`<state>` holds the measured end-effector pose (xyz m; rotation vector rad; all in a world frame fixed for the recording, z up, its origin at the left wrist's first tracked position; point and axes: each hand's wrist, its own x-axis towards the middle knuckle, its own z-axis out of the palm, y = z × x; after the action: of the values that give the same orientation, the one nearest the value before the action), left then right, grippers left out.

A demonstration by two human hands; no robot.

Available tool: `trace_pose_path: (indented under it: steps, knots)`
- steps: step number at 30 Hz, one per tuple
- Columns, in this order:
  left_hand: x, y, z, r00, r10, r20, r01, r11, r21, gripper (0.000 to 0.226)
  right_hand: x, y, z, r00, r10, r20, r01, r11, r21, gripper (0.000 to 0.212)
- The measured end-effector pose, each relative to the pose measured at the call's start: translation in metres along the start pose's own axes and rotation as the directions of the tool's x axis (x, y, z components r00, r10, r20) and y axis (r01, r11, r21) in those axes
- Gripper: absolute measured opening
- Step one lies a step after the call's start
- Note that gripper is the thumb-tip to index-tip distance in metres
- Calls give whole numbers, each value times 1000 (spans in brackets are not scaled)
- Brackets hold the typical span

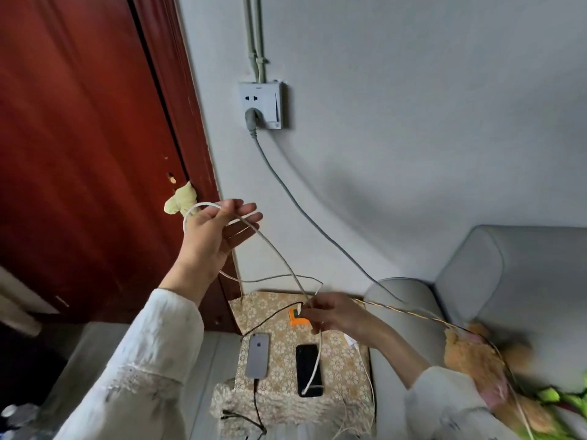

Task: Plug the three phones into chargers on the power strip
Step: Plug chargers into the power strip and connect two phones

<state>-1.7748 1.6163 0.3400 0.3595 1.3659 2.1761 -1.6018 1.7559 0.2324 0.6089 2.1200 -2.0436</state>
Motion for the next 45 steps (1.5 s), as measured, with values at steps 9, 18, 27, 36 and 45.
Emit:
trace_pose_path:
  steps: [9, 18, 27, 36, 45]
  knots:
    - [1, -15, -34, 984, -70, -165, 153, 807, 571, 40, -6, -22, -28, 822, -129, -555, 218, 971, 99, 9]
    - [-19, -50, -1, 885, 85, 457, -463, 247, 851, 30, 8, -79, -3, 864, -367, -344, 290, 922, -256, 11]
    - [-10, -40, -26, 963, 268, 26, -231, 774, 589, 28, 3, -37, -25, 927, -191, -322, 76, 938, -338, 17]
    - [-14, -42, -12, 967, 69, 246, -247, 502, 829, 22, 8, -51, -22, 704, -535, -466, 241, 798, -553, 19]
    - [-15, -47, -2, 951, 162, 262, -295, 722, 625, 25, 15, -36, -32, 722, -469, -509, 95, 796, -598, 20]
